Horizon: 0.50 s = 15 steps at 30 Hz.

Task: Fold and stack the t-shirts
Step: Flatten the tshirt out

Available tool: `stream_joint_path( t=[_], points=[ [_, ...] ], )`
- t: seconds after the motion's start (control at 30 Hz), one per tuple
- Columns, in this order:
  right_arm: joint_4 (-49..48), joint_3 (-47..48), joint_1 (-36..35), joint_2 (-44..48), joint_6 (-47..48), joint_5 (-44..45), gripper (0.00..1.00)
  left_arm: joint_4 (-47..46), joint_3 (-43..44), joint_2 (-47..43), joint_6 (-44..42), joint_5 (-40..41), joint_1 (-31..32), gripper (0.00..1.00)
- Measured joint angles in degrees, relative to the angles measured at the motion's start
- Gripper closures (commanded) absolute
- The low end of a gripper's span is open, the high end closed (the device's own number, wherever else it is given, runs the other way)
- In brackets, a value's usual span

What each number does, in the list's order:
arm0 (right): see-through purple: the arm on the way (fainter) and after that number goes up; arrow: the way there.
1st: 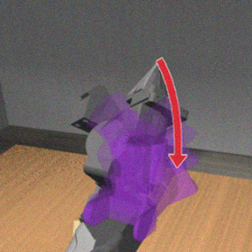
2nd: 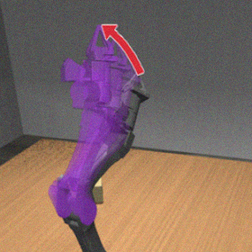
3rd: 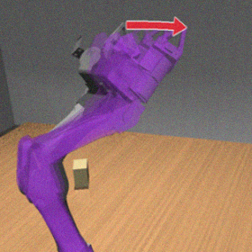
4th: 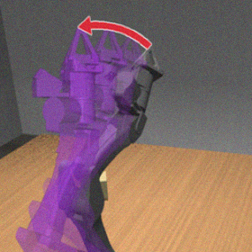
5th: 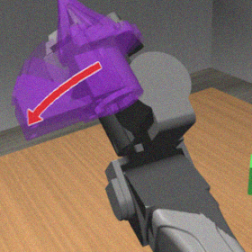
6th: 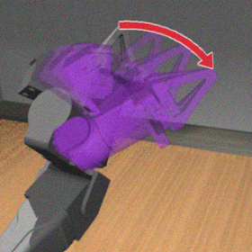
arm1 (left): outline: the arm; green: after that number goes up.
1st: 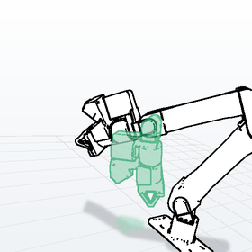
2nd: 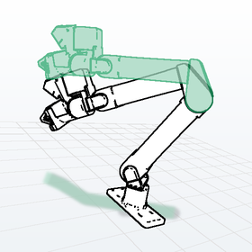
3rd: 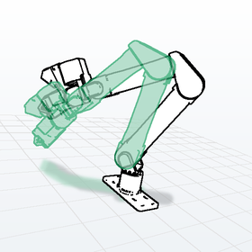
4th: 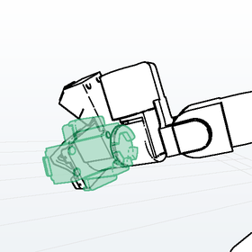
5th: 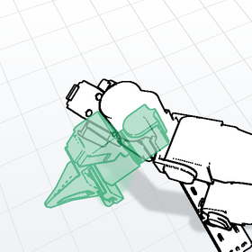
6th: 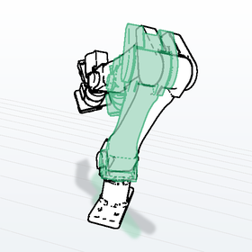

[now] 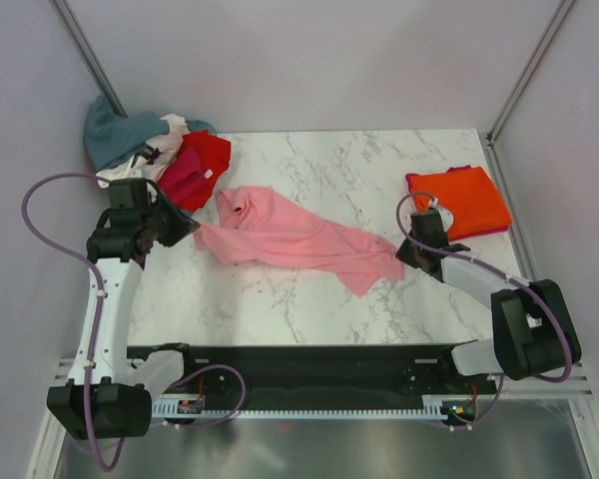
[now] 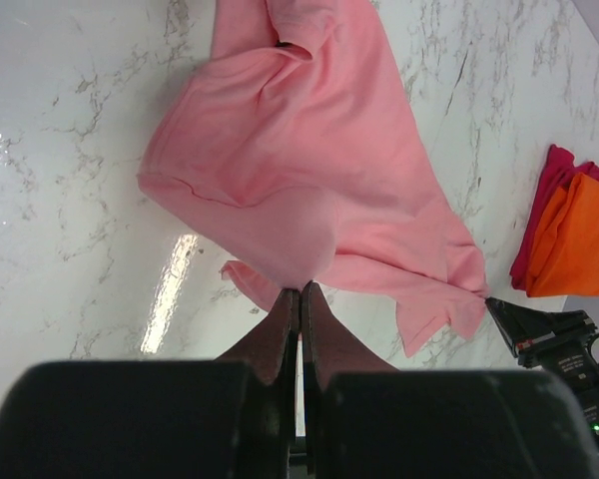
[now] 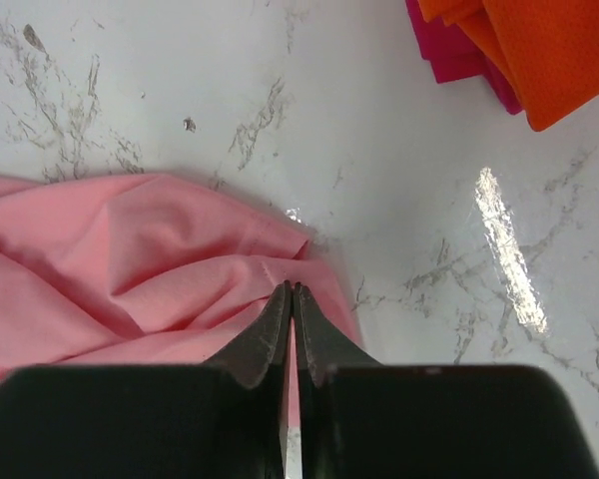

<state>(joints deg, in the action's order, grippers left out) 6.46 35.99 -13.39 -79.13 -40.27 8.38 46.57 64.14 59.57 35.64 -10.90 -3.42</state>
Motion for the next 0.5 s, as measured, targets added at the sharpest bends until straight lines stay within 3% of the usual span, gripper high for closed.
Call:
stream_joint_path(
  t=[0.13,0.5],
  points=[
    [0.04,-0.09,0.17,0.63,0.0,-0.07,1.0,0.0,0.0,0.0,-0.17,0.02,0.0,0.98],
    [4.55,-0.2,1.31,15.06,2.58,4.63,1.0,0.02,0.0,-0.37,-0.33,0.24,0.0,0.98]
  ],
)
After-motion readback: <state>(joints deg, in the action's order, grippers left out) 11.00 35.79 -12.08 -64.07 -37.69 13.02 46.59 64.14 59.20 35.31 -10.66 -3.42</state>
